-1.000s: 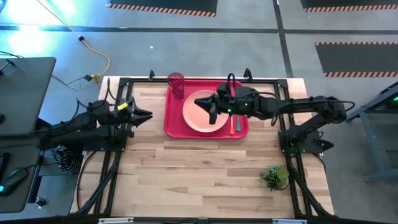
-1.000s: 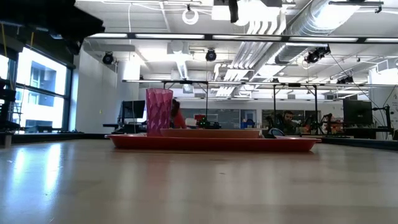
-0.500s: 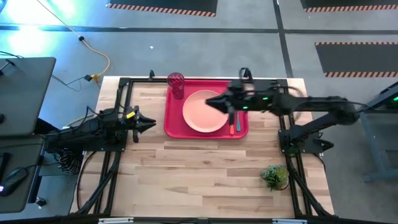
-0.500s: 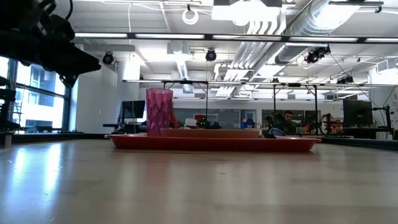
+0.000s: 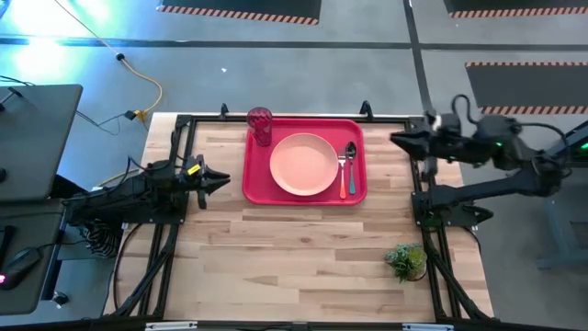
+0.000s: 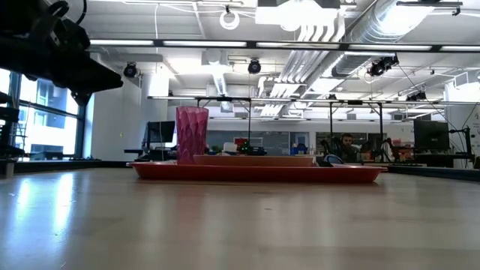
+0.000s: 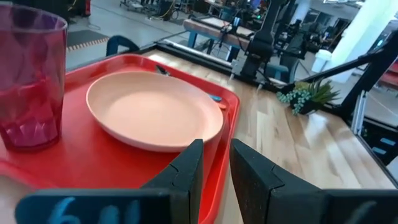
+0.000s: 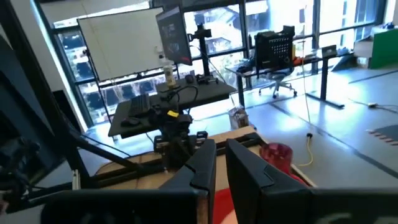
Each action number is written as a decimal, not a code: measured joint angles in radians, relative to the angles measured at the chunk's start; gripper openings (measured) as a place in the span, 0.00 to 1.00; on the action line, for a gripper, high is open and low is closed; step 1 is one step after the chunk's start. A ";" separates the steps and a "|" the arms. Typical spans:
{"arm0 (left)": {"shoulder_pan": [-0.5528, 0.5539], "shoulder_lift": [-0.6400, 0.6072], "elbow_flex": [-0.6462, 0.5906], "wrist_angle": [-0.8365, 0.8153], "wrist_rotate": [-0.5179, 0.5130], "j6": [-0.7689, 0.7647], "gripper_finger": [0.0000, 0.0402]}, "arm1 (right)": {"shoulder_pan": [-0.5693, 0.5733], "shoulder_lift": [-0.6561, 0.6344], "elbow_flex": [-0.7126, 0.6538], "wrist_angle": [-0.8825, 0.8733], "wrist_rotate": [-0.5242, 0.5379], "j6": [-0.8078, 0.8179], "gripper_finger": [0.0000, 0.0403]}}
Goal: Pick and place plate/cup/fork/spoon on tray
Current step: Return to Home Position
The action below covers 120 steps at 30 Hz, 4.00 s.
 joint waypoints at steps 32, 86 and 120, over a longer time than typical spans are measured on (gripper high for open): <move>0.000 0.009 0.000 -0.032 0.057 0.149 0.17 | 0.019 -0.663 -1.098 0.443 0.053 0.237 0.07; 0.000 0.009 0.000 -0.031 0.049 0.089 0.17 | 0.019 -0.657 -1.098 0.436 0.041 0.246 0.07; 0.000 0.009 0.000 -0.032 0.049 0.089 0.17 | 0.019 -0.657 -1.098 0.436 0.041 0.245 0.07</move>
